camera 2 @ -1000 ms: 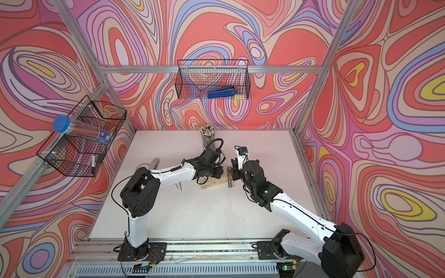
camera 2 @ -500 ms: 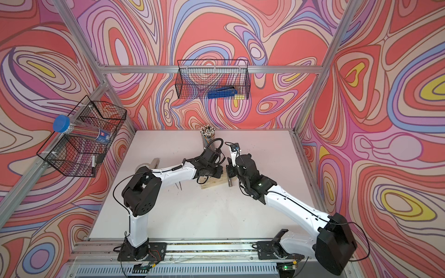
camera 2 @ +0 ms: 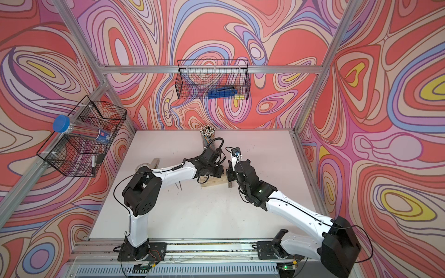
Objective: Use a claw hammer to pull out a nail
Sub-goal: Remove the nail from the mounting plate.
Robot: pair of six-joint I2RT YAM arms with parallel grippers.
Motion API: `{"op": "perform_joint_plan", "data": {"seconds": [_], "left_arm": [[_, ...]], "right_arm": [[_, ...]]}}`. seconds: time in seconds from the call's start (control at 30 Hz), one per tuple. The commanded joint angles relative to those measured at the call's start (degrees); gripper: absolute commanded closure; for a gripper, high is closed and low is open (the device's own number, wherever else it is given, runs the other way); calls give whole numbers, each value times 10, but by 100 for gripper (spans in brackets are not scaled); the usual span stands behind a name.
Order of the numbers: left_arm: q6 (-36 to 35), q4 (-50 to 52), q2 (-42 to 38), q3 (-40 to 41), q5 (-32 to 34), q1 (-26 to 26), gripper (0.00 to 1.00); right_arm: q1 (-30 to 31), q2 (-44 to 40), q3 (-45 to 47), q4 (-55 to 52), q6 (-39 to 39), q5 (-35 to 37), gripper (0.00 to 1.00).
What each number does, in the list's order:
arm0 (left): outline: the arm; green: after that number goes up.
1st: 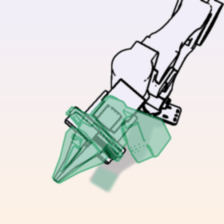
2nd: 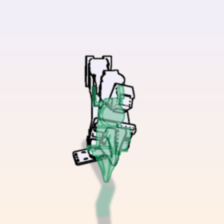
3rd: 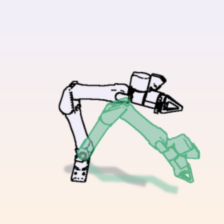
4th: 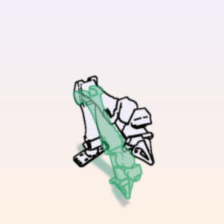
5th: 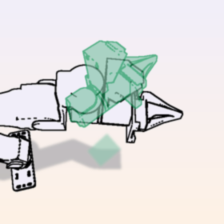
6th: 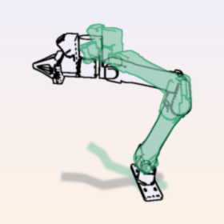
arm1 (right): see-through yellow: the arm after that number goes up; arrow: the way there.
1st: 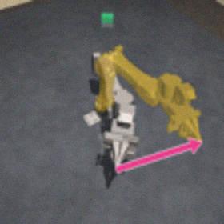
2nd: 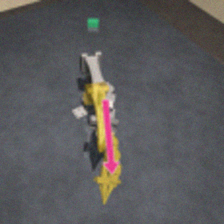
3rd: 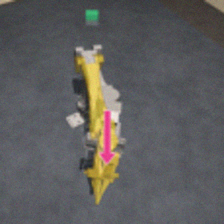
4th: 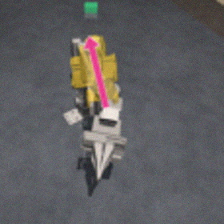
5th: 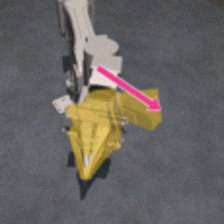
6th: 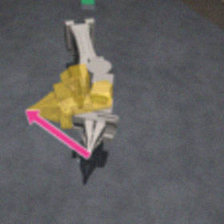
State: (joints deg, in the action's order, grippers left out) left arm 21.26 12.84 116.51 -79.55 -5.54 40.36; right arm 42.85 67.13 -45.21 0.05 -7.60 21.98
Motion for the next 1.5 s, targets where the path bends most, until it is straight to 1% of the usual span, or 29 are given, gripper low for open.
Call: {"op": "perform_joint_plan", "data": {"seconds": [0.0, 0.13, 0.23, 0.5, 0.8, 0.97, 1.07, 1.17, 1.27, 1.47], "left_arm": [[5, 224, 168, 72, 50, -23, 70], [2, 235, 179, 61, 54, -23, 71], [0, 243, 188, 56, 55, -24, 71], [-1, 250, 206, 55, 52, -25, 72], [-4, 260, 222, 45, 55, -21, 73], [-8, 265, 229, 37, 55, -19, 73], [-9, 266, 230, 34, 55, -18, 73], [-9, 262, 228, 38, 52, -16, 73], [-8, 260, 229, 40, 44, -14, 73], [-6, 252, 231, 45, 39, -9, 74]], "right_arm": [[61, 47, 43, -120, -43, -95, 100], [73, 54, 56, -93, -56, -92, 100], [78, 40, 72, -78, -63, -80, 100], [89, 29, 100, -51, -60, -55, 100], [119, 24, 115, -20, -69, 8, 100], [130, 43, 124, -8, -80, 27, 100], [130, 39, 102, -9, -55, 31, 100], [130, 42, 58, -18, -4, 40, 100], [130, 52, 38, 4, 45, 63, 100], [130, 63, -7, 5, 103, 64, 100]]}}
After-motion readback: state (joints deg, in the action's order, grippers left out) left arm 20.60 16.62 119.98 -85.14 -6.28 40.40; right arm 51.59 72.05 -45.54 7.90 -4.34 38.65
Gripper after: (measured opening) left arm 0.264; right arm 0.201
